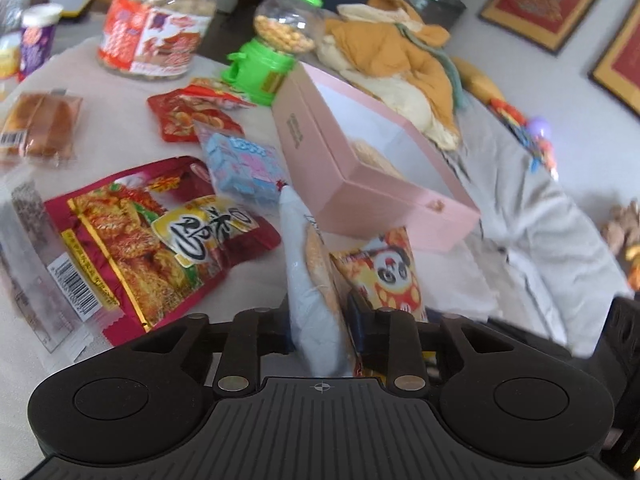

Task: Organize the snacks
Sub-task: 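Lift the rice cracker bag with the left gripper while the right gripper lifts the panda bag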

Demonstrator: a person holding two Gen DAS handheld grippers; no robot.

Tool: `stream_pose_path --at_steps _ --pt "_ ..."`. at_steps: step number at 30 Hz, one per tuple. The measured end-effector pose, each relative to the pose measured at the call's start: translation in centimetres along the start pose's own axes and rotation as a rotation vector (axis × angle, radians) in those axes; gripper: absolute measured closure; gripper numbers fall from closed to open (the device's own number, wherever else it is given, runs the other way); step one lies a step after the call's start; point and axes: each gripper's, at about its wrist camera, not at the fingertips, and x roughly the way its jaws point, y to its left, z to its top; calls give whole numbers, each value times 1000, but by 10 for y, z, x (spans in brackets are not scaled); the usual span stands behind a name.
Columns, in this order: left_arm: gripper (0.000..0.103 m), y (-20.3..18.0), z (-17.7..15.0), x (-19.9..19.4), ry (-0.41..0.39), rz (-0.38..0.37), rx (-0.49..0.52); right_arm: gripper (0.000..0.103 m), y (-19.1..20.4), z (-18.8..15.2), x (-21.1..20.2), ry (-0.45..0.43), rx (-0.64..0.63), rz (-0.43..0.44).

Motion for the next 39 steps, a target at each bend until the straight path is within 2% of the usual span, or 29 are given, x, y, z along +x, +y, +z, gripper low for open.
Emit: stream_pose_path --at_steps 5,8,11,13,15,19,21,23,30,33,36,37,39 --pt "78 4 1 -11 -19 38 8 24 2 0 1 -2 -4 -16" --pt "78 7 -2 -20 -16 59 15 24 8 -1 -6 -44 -28 -108" --pt "78 12 -4 -26 -14 65 3 24 14 1 -15 -96 -91 -161" --pt "78 15 -4 -28 -16 67 -13 24 12 8 -14 -94 -109 -190" --pt "78 17 -3 -29 -19 72 -22 23 2 18 -9 -74 -75 -169" --pt "78 18 -3 -30 -20 75 -25 23 -25 33 16 63 110 -15" --pt "78 20 -3 -31 -24 79 -29 18 -26 33 20 57 155 13" --pt "78 21 -3 -33 -26 79 -37 18 -18 34 25 71 128 13" --pt "78 22 -5 -35 -33 84 -49 16 12 30 41 77 -57 -102" --pt "77 19 -6 -33 -45 92 -25 15 11 25 35 69 -93 -94" --pt "75 16 -8 -30 -46 108 0 16 2 28 33 83 -81 -47" --pt "75 15 -9 -30 -48 110 6 17 -1 30 32 88 -67 -34" --pt "76 15 -9 -31 -49 108 14 30 -7 34 28 92 -48 -32"
